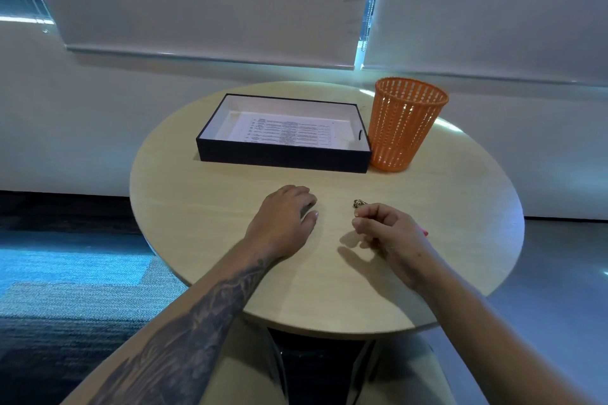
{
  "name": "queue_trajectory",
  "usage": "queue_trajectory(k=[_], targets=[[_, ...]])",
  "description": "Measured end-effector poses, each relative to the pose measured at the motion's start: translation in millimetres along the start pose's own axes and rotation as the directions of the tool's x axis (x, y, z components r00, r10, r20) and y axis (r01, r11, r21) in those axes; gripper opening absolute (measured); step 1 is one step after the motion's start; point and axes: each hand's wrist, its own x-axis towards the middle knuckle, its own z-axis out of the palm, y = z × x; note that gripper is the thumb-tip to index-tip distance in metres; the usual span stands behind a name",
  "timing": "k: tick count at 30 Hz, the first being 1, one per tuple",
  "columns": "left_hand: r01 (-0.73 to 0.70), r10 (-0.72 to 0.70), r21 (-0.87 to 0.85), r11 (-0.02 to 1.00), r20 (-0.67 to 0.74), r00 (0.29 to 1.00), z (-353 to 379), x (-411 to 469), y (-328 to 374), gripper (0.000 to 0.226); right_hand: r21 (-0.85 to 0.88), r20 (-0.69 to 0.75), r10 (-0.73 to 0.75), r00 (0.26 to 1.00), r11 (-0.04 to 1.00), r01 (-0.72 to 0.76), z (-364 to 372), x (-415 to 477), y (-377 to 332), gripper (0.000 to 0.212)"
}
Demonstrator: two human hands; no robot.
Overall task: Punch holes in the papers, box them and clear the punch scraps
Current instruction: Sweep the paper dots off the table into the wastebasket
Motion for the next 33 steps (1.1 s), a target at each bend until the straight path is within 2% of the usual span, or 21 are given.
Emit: queue_trajectory(k=[4, 9, 13, 18, 23, 27, 31, 33], targets=[[-0.012, 0.012, 0.004, 1.0, -0.009, 1.0, -0.2, -0.5, 0.3, 0.03, 0.018, -0.011, -0.025, 1.0, 1.0, 0.025, -1.6, 0.3, 1.2, 0.005], [0.028, -0.029, -0.04, 0.999, -0.012, 1.0, 1.3, 2.3, -2.0, 0.028, -0.018, -0.01, -0.072, 0.997, 0.997, 0.072, -8.6, 3.4, -5.0, 0.012], [0.066, -0.072, -0.156, 0.986, -0.03, 0.997, -7.7, 24.3, 9.8, 0.026, -0.063, -0.011, -0.145, 0.989, 0.987, 0.144, -18.3, 11.7, -27.5, 0.013], [-0.036, 0.022, -0.162, 0.986, -0.082, 0.996, -43.6, 91.2, 42.2, 0.029, -0.317, -0.065, -0.366, 0.929, 0.89, 0.328, -41.4, 37.7, -81.3, 0.01], [-0.125, 0.108, -0.125, 0.984, -0.136, 0.985, -73.6, 156.2, 80.6, 0.031, -0.479, -0.124, -0.518, 0.846, 0.778, 0.407, -76.5, 83.8, -145.8, 0.015], [-0.126, 0.12, -0.081, 0.989, -0.083, 0.989, -80.4, 193.5, 103.0, 0.039, -0.61, -0.147, -0.541, 0.828, 0.709, 0.355, -98.5, 119.6, -183.0, 0.021], [-0.122, 0.122, 0.0, 0.993, 0.022, 0.992, -80.1, 209.9, 113.6, 0.039, -0.782, -0.108, -0.48, 0.87, 0.581, 0.224, -111.5, 151.3, -191.1, 0.016], [-0.125, 0.123, 0.046, 0.991, 0.04, 0.992, -78.7, 213.7, 114.4, 0.035, -0.805, -0.091, -0.443, 0.892, 0.56, 0.196, -113.4, 161.6, -191.2, 0.01]])
